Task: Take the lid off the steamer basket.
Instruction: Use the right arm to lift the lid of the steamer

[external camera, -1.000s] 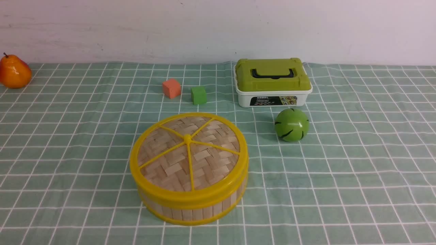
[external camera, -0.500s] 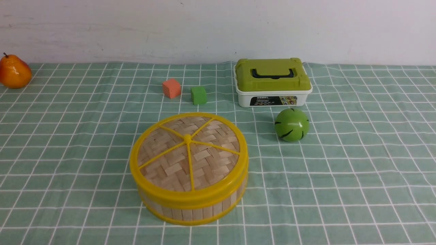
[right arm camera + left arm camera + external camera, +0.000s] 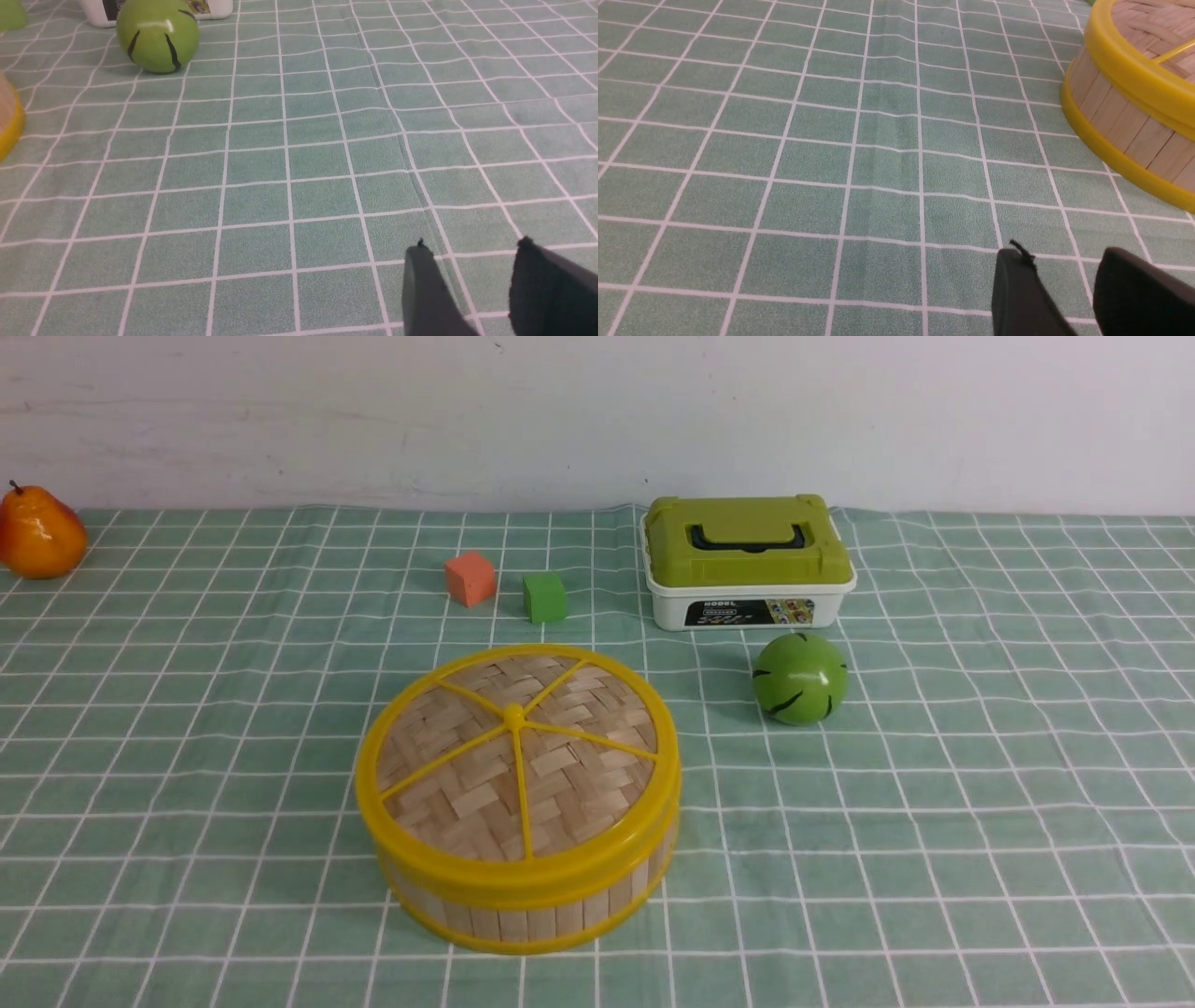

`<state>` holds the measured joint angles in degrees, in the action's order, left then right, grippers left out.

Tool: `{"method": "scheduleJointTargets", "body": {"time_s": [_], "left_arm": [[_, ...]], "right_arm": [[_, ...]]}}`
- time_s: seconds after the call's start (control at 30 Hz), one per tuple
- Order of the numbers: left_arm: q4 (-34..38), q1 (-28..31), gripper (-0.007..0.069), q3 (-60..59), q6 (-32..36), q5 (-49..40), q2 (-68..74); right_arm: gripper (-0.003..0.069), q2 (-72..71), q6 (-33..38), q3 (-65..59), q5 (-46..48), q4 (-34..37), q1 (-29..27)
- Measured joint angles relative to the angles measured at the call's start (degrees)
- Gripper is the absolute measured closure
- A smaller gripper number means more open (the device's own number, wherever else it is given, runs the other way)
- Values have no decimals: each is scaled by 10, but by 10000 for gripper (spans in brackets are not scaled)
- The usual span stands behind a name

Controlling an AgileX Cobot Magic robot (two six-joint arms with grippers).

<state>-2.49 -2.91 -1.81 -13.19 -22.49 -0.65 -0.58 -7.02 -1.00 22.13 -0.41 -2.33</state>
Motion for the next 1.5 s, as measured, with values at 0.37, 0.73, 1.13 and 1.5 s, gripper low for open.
{"method": "scheduleJointTargets", "body": {"time_s": [0.37,0.73,1.13,1.5], "left_arm": [[0,0,386,0,0,0,0],[0,0,386,0,0,0,0],[0,0,386,0,0,0,0],[0,0,386,0,0,0,0]], "right_arm": [[418,0,0,0,0,0,0],[418,0,0,0,0,0,0],[418,0,0,0,0,0,0],[418,0,-61,0,3,190,0]]}}
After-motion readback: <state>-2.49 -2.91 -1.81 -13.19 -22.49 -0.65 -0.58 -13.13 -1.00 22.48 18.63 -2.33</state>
